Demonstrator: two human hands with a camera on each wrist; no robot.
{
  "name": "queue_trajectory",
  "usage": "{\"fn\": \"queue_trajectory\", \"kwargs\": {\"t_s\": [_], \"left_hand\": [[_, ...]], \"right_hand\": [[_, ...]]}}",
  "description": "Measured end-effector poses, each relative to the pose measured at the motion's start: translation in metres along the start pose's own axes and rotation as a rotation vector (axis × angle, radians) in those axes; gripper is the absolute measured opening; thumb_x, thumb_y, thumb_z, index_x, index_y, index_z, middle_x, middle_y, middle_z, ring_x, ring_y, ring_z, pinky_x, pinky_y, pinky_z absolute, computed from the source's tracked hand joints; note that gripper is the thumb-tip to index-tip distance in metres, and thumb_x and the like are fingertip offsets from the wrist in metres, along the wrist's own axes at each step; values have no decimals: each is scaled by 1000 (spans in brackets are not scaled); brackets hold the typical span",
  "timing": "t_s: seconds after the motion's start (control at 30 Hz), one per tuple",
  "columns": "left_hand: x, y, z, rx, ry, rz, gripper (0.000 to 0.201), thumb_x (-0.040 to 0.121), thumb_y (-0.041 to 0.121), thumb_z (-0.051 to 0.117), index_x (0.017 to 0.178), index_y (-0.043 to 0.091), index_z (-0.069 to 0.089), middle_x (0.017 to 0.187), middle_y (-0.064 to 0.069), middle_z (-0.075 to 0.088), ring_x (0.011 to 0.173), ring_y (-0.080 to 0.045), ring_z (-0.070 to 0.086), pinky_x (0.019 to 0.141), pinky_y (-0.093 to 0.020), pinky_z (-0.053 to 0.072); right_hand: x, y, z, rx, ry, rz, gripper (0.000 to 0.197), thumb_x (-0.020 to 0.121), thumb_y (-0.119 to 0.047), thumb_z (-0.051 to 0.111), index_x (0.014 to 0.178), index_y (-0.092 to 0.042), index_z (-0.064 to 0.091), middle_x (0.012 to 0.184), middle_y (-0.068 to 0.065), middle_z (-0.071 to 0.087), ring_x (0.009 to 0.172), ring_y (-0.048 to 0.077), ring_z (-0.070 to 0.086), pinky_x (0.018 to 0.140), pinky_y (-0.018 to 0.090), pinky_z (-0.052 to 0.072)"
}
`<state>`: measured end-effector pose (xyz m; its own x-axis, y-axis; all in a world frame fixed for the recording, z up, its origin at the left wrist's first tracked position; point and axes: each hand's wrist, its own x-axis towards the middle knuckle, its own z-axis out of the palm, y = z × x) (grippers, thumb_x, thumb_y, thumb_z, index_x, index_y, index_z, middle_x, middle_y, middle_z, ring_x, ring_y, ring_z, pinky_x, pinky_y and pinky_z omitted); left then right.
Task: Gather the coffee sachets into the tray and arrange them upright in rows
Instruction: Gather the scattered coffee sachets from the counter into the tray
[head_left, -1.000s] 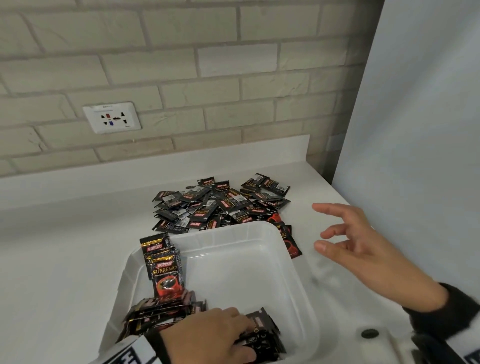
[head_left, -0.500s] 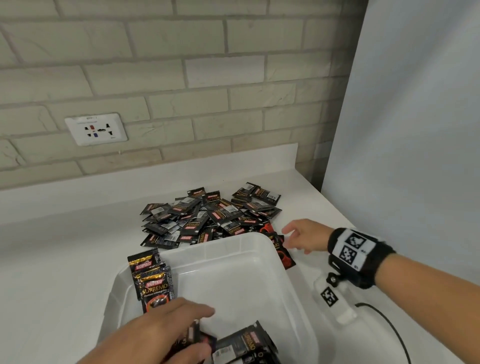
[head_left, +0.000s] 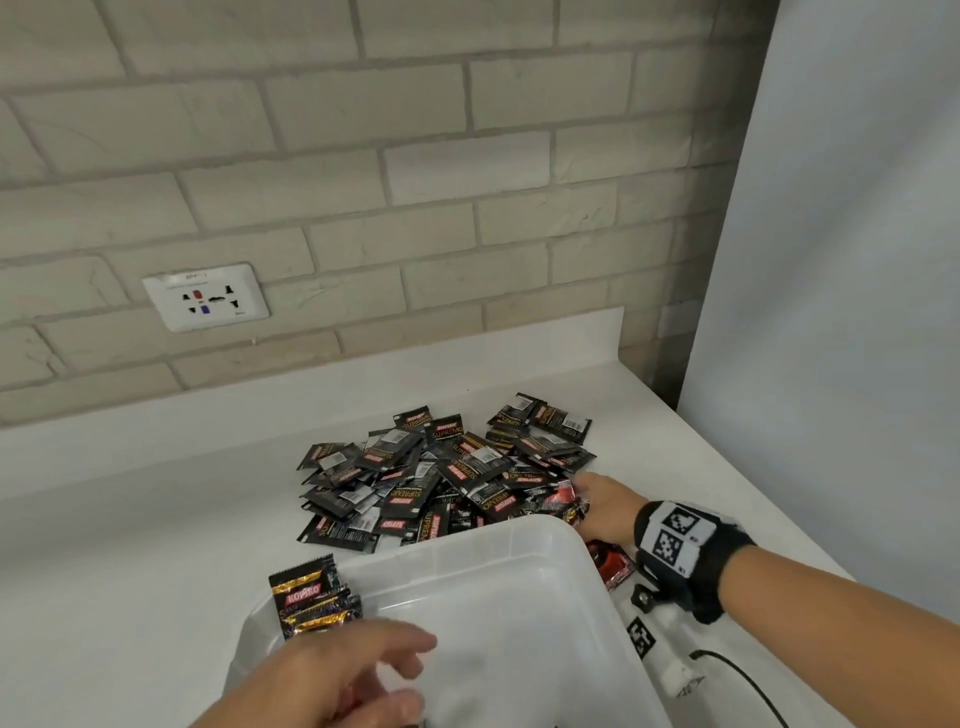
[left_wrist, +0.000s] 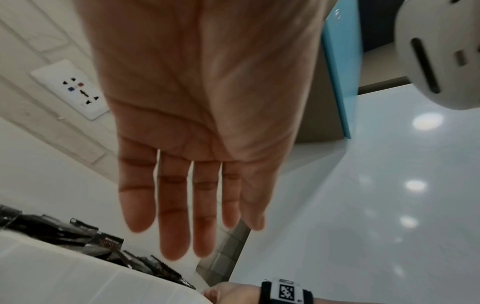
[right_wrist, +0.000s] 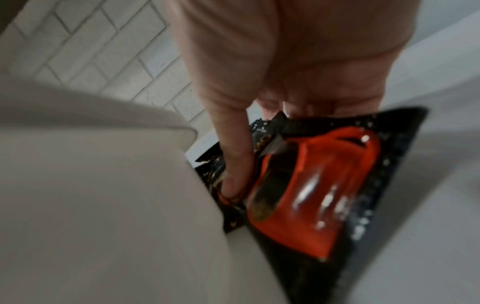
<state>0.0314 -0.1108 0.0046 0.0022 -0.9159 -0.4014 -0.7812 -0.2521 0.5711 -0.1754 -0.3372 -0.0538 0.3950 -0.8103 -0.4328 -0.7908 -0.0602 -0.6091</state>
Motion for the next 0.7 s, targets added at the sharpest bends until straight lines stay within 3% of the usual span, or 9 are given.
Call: {"fn": "queue_trajectory", "kwargs": {"t_s": [0.07,0.13,0.2,0.27,0.33,0.47,0.53,0.6,0.7], "left_hand": [[-4,22,-11,-91,74,107,41,50,85,55,89,78,44,98,37,60,81,5,61,74,-10,46],[-1,32,-17,-120,129,149,55,44,91,48,96,72,45,97,34,61,80,1,60,78,-20,50],[15,35,-16,-197,166,180,28,69,67,60,96,64,52,95,27,64,79,-7,61,78,-28,51],[32,36,-15,-234,191,188,18,82,42,62,96,54,60,96,22,64,82,-12,62,78,-29,50],[41,42,-14,-275,185,187,15,86,29,61,93,41,66,94,15,66,79,-12,63,79,-30,50],[61,46,-11,-323,180,184,16,88,22,59,98,35,61,88,8,64,74,-8,59,70,-24,49],[68,49,-10,-381,184,177,18,89,17,58,100,32,59,92,8,63,77,-9,57,67,-19,48],[73,51,-9,-445,199,162,20,89,14,58,104,28,57,95,6,62,79,-10,57,67,-19,50],[77,56,-8,-548,234,138,29,88,14,59,116,21,53,98,4,61,83,-12,58,72,-22,52]], "right_hand": [[-6,1,-6,35,-39,-24,63,74,-9,74,130,-10,46,132,4,51,120,20,47,91,23,37],[-7,6,-13,79,-60,-27,61,74,-8,75,128,-13,47,126,3,52,111,18,51,83,19,43],[-6,13,-18,146,-79,-30,49,73,-5,75,114,-18,52,109,2,58,85,11,58,65,16,50],[-3,20,-22,162,-87,-17,44,72,-3,75,110,-15,55,106,9,61,78,15,61,71,26,55],[-2,26,-27,184,-117,3,47,73,-1,74,114,-11,55,106,12,62,82,20,63,76,31,54],[-8,30,-35,223,-145,2,42,74,1,71,112,-7,56,96,8,63,74,16,63,61,21,53],[-13,28,-41,213,-110,-26,39,74,0,71,108,-13,56,102,10,62,77,15,61,62,20,50],[-19,24,-50,196,-36,-76,37,75,-3,71,105,-18,55,103,8,60,80,14,60,64,20,48],[-34,10,-63,286,146,-189,34,77,-3,69,105,-18,54,95,3,60,74,11,58,58,16,46]]}}
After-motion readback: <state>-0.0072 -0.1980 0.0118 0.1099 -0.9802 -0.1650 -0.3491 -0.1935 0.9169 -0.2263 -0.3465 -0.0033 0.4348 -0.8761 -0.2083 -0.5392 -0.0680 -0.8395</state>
